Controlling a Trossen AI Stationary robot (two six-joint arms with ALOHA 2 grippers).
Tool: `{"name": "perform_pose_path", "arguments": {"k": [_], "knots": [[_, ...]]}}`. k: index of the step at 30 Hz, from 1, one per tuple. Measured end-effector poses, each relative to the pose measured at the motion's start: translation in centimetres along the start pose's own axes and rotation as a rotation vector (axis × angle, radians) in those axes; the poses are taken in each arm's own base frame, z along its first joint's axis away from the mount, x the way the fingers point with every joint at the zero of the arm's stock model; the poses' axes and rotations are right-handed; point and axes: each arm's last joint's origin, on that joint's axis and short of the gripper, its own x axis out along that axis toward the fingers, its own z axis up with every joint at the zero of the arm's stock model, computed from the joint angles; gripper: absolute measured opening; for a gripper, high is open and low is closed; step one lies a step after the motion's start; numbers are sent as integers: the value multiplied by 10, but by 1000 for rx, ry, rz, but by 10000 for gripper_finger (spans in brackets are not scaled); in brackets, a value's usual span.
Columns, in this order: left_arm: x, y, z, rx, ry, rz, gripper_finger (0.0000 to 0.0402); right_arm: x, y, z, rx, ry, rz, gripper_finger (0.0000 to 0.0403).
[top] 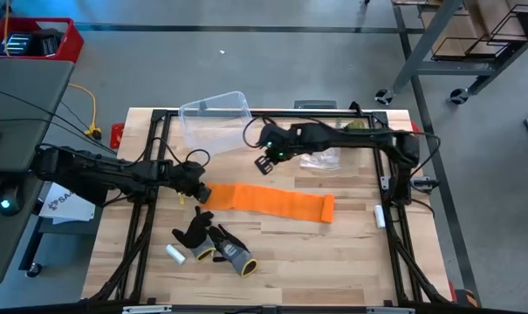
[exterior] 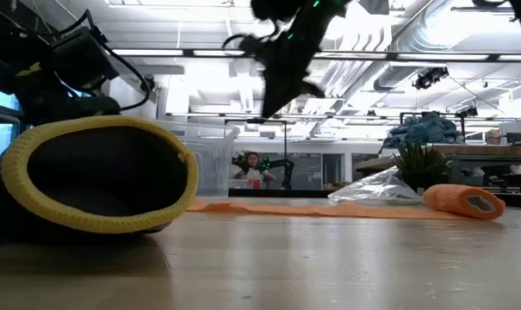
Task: Roll bandage
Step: Roll the orange bandage
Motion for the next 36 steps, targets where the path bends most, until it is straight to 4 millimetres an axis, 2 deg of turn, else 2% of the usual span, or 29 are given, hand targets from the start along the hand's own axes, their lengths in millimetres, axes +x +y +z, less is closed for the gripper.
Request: {"name": "perform_pose_path", "arguments": {"k": [6, 14, 19, 22, 26, 36], "knots": [[2, 1, -1, -3, 26, 13, 0, -44, -13, -17, -26, 69, -158, 0], [3, 6, -2, -31, 56, 63, 0, -98, -26, -49, 9, 190, -348, 0], [1, 7, -3, -12, 67, 64, 0, -117, -28, -67, 23, 277, -417, 0], [-1, 9, -4, -13, 76, 73, 0, -122, -24, -74, 42, 273, -408, 0], [-4, 11, -7, -9, 102, 100, 0, -117, -22, -91, 95, 312, -410, 0], [-19, 5, -3, 18, 107, 106, 0, -81, -22, -164, 170, 529, -429, 0]]}}
